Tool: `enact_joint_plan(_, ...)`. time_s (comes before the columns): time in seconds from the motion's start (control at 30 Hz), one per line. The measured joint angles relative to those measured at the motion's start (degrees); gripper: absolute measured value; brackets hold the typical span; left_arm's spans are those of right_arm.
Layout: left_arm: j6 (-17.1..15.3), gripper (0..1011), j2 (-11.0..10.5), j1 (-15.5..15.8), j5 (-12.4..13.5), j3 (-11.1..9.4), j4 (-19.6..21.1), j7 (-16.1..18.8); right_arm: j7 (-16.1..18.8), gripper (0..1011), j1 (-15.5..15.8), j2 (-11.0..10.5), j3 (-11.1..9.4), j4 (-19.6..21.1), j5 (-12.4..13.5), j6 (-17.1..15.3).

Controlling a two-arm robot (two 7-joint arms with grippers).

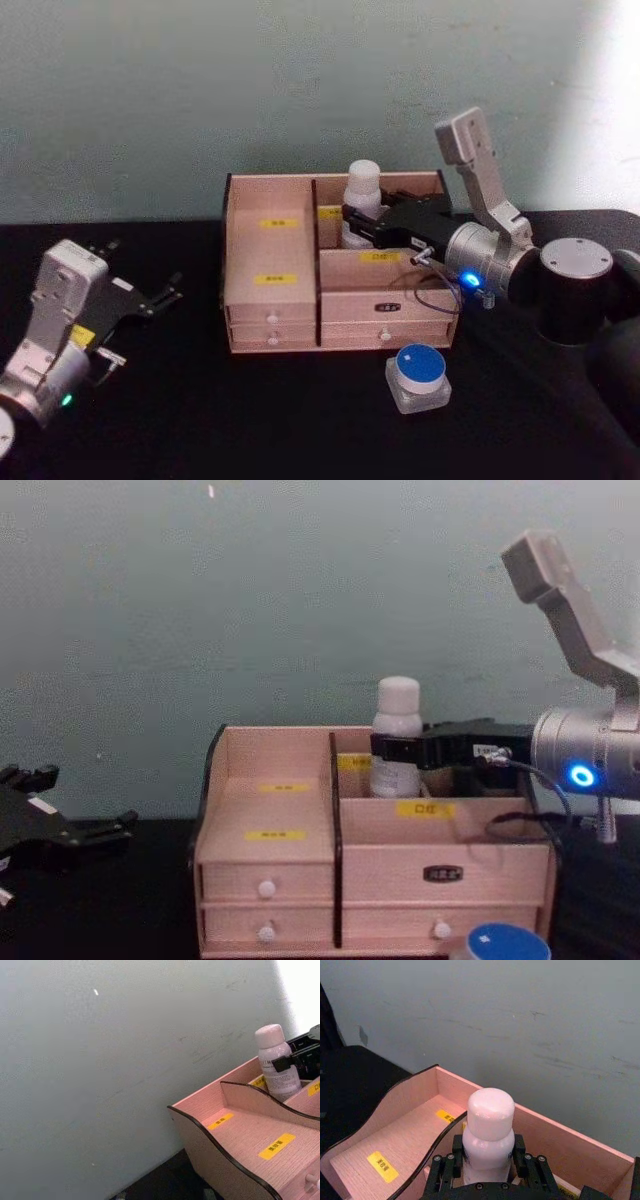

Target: Pick up the facial cleanser and watermelon frost from the table and place them into the tiered storage box.

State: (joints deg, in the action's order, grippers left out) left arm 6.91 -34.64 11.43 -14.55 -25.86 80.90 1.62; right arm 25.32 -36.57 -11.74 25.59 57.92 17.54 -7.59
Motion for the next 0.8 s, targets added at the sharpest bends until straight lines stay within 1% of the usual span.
enact_joint_plan(0.17, 0.00, 1001, 0.00, 0.00, 0.00, 0.00, 0.00, 0.00, -0.13, 589, -0.08, 0.06, -0.05, -0.02, -0.27, -0.99)
enact_joint_plan(0.57, 0.00, 1001, 0.00, 0.00, 0.00, 0.00, 0.00, 0.00, -0.17, 592, -0.08, 0.04, -0.07, 0.00, -0.22, -0.83)
enact_joint_plan(0.63, 0.00, 1001, 0.00, 0.00, 0.00, 0.00, 0.00, 0.00, -0.21, 616, -0.08, 0.03, -0.09, 0.02, -0.20, -0.78)
enact_joint_plan(0.67, 0.00, 1001, 0.00, 0.00, 0.00, 0.00, 0.00, 0.00, -0.21, 670, -0.08, 0.02, -0.09, 0.02, -0.19, -0.77)
enact_joint_plan(0.73, 0.00, 1001, 0.00, 0.00, 0.00, 0.00, 0.00, 0.00, -0.21, 710, -0.08, 0.02, -0.10, 0.02, -0.18, -0.75)
enact_joint_plan(0.8, 0.00, 1001, 0.00, 0.00, 0.00, 0.00, 0.00, 0.00, -0.22, 789, -0.08, 0.01, -0.12, 0.03, -0.16, -0.72)
